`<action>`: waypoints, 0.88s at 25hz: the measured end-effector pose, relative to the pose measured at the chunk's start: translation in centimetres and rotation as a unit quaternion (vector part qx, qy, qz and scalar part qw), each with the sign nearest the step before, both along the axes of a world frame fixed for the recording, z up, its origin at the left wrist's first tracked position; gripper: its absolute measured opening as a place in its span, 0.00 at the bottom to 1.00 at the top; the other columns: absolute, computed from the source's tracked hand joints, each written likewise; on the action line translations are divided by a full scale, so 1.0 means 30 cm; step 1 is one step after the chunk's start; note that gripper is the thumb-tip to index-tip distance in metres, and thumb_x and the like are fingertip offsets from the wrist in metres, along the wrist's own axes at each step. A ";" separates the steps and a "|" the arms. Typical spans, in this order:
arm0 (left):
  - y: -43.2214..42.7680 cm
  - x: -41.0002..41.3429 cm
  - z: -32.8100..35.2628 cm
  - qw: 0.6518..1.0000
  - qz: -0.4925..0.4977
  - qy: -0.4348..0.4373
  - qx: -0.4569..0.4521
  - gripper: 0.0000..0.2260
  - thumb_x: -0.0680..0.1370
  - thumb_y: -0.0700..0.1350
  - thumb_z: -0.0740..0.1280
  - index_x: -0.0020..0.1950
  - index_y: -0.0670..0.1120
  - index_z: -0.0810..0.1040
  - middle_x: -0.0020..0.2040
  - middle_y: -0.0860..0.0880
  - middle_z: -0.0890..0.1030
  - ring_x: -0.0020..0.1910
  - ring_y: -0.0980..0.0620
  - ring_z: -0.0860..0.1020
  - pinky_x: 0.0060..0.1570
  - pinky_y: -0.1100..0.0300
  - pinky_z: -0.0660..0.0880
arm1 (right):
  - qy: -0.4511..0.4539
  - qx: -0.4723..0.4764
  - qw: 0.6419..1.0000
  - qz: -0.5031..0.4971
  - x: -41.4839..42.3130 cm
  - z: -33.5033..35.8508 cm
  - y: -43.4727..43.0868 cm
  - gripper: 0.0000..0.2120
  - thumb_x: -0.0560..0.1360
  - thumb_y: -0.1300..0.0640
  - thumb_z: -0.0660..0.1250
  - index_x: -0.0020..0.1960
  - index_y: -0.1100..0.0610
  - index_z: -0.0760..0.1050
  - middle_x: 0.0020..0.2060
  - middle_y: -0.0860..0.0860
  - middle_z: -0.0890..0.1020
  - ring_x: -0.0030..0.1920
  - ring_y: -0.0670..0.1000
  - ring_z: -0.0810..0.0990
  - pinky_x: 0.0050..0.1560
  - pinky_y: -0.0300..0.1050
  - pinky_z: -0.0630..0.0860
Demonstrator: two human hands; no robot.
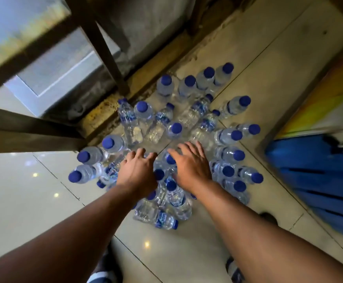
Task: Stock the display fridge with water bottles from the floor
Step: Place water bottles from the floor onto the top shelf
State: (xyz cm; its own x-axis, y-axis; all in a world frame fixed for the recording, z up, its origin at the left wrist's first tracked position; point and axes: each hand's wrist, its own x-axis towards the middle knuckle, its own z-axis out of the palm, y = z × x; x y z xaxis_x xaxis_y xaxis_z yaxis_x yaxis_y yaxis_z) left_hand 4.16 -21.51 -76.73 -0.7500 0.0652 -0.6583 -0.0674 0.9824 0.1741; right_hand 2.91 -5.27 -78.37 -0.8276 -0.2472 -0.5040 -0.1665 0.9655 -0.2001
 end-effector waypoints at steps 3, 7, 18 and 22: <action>-0.006 -0.001 -0.091 0.999 0.012 -0.052 -0.010 0.35 0.71 0.39 0.68 0.75 0.59 0.64 0.77 0.45 0.58 0.65 0.40 0.74 0.50 0.51 0.78 | 0.046 -0.006 0.999 0.025 0.010 -0.088 -0.040 0.25 0.77 0.61 0.63 0.73 0.47 0.68 0.63 0.57 0.73 0.70 0.59 0.67 0.79 0.55 0.42; -0.055 -0.015 -0.147 1.000 -0.020 0.001 0.009 0.29 0.75 0.36 0.66 0.70 0.61 0.69 0.68 0.46 0.70 0.54 0.44 0.80 0.40 0.56 0.76 | 0.049 0.003 0.999 0.005 0.010 -0.093 -0.063 0.22 0.79 0.63 0.62 0.71 0.49 0.71 0.64 0.57 0.72 0.70 0.61 0.66 0.78 0.54 0.47; -0.039 -0.166 0.668 0.984 -0.001 0.150 0.095 0.24 0.77 0.51 0.68 0.71 0.57 0.64 0.61 0.47 0.73 0.43 0.54 0.73 0.37 0.62 0.70 | 0.096 -0.275 0.926 -0.239 -0.043 0.736 0.113 0.34 0.64 0.52 0.79 0.67 0.51 0.70 0.58 0.47 0.71 0.53 0.45 0.75 0.46 0.30 0.74; 0.074 -0.222 1.276 0.949 -0.014 0.210 0.234 0.25 0.76 0.54 0.69 0.69 0.53 0.64 0.63 0.52 0.71 0.50 0.56 0.74 0.45 0.65 0.70 | 0.146 -0.392 0.844 -0.336 -0.052 1.323 0.278 0.26 0.61 0.50 0.79 0.56 0.50 0.75 0.52 0.48 0.78 0.48 0.46 0.81 0.47 0.38 0.80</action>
